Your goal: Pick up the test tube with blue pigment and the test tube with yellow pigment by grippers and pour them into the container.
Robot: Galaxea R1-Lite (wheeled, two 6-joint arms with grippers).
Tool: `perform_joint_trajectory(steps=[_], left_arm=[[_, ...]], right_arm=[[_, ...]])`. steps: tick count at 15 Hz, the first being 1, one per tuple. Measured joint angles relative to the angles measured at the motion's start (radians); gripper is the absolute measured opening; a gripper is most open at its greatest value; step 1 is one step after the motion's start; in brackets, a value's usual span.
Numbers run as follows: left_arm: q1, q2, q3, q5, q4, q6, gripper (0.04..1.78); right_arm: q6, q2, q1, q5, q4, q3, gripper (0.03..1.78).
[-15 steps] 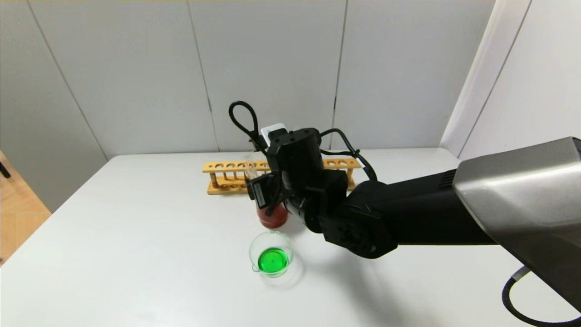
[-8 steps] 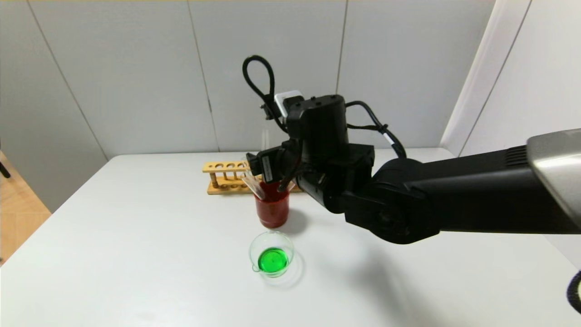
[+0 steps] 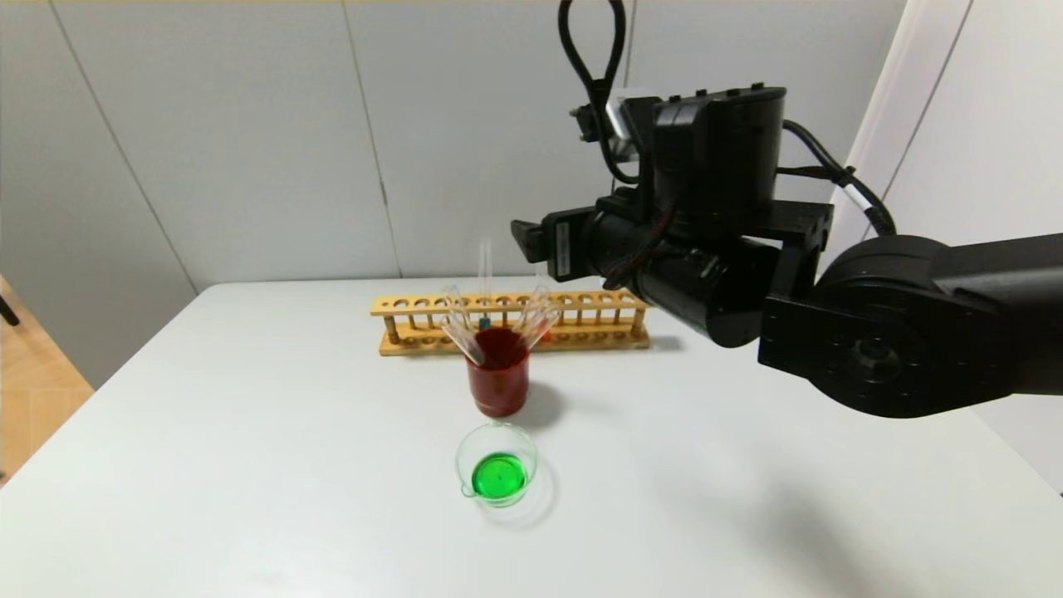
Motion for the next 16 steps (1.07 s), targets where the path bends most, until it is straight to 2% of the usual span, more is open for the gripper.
perform_joint_trajectory(steps=[4,10,12,16], left_arm=[[0.0,0.0,0.0,0.0,0.0,0.0,1.71],[0.001,0.0,0.0,0.0,0.0,0.0,1.71],[0.0,0.0,0.0,0.0,0.0,0.0,1.71],[0.0,0.0,0.0,0.0,0.0,0.0,1.71]], right_arm=[[-0.003,-0.053,-0.029,-0.008,-0.113,0.102,1.74],[-0.018,-0.12,-0.102,-0.008,-0.113,0.143,1.74],[-0.043,-0.159,-0.136,-0.01,-0.111,0.151,1.74],[-0.137,-0.301,-0.236,-0.032,-0.11,0.214,1.74]])
